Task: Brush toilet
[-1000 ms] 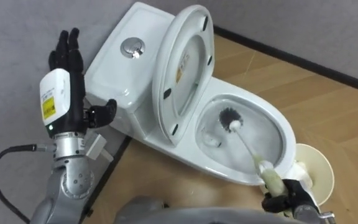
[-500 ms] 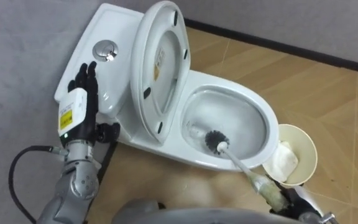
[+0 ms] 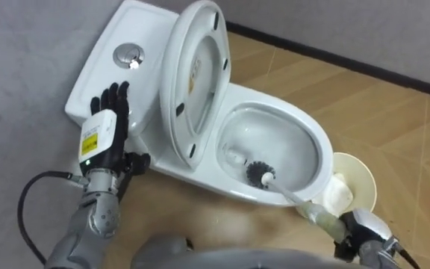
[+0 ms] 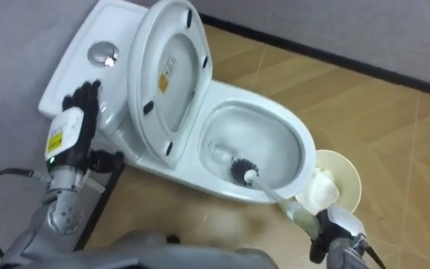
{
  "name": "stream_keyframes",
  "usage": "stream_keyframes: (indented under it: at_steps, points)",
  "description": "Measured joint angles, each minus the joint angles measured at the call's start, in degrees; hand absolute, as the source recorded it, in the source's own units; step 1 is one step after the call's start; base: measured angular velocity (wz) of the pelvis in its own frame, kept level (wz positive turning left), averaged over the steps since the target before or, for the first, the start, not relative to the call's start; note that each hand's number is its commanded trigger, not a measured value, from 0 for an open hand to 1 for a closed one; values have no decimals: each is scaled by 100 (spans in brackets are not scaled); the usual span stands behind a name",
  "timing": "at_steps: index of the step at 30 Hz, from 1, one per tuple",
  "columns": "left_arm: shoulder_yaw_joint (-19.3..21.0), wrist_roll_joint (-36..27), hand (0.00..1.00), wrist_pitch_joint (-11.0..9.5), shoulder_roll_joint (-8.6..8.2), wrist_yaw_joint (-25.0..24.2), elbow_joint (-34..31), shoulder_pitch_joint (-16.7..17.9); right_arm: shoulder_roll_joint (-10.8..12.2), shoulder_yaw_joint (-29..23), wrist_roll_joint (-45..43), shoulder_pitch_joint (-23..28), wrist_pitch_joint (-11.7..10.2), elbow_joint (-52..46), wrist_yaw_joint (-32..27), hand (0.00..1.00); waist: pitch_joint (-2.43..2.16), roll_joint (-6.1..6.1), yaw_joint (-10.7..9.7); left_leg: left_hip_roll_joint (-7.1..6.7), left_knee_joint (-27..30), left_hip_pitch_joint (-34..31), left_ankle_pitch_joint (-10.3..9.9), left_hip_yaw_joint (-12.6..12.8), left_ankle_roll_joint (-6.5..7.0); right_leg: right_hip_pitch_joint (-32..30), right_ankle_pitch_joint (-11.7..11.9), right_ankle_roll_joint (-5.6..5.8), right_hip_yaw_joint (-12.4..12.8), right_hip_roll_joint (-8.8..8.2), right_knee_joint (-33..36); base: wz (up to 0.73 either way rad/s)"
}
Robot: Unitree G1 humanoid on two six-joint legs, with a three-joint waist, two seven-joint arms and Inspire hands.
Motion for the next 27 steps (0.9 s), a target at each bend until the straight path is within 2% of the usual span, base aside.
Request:
stream_keyframes:
  at_steps: [2,3,5,7,9,10,12,15,19,22,24,27]
  points:
    - [-38,3,0,-80,14,14,84,-204,-123,79,-76,-278,2,-1,-71,100,14,6,76,65,80,-191,14,-17,-5,-164,38,-21,-53,15,56,3]
    - [-109,17,0,-140,22,34,171,-356,-219,189,-103,-471,-2,-1,-141,100,56,-10,200,69,140,-327,23,-16,-12,-301,47,-37,-71,22,123,0]
    - [-154,17,0,-266,58,39,243,-575,-359,241,-259,-780,-73,2,-203,100,88,-39,317,71,220,-564,65,-14,-16,-538,56,-52,-105,23,246,5]
    - [-223,17,0,-408,196,64,300,-751,-500,390,-388,-1121,-133,-16,-293,100,113,-58,380,82,255,-781,129,-39,-17,-782,68,-72,-101,21,346,4]
    - [-403,19,0,-520,388,158,458,-1001,-661,582,-545,-1512,-199,-93,-451,100,136,-53,560,117,313,-1047,174,-46,-23,-1118,74,-86,-50,11,521,-6]
    - [-443,26,0,-560,427,191,529,-1066,-697,633,-579,-1604,-231,-98,-499,100,147,-51,581,114,313,-1098,195,-52,-20,-1168,76,-89,-53,4,536,0]
    - [-639,70,0,-644,526,284,647,-1399,-907,879,-654,-1855,-229,-112,-641,100,186,-46,658,84,337,-1325,260,-89,-11,-1424,74,-94,-124,-51,706,14]
    - [-712,64,0,-774,563,411,674,-1642,-1176,1015,-807,-2202,-237,-106,-702,100,263,-37,734,71,417,-1681,334,-124,3,-1815,75,-101,-169,-110,901,3]
    - [-812,40,0,-850,572,428,728,-1875,-1266,1169,-772,-2323,-228,-86,-768,100,292,-72,839,61,402,-1890,406,-94,12,-2080,84,-116,-205,-174,1048,-2]
    - [-813,-72,0,-904,629,549,638,-1929,-1351,1223,-507,-2584,-231,-47,-768,100,318,-100,863,71,420,-2196,469,-29,14,-2505,81,-120,-106,-219,1290,-11]
    - [-813,-73,0,-893,636,608,641,-2031,-1383,1219,-162,-2880,-236,193,-777,100,344,-24,828,59,414,-2308,531,-13,23,-2642,104,-160,-85,-266,1315,-7]
    - [-816,-67,0,-858,683,634,631,-2101,-1397,1201,215,-3114,-210,388,-805,100,370,21,810,52,376,-2414,601,13,24,-2790,122,-190,-77,-286,1353,-1]
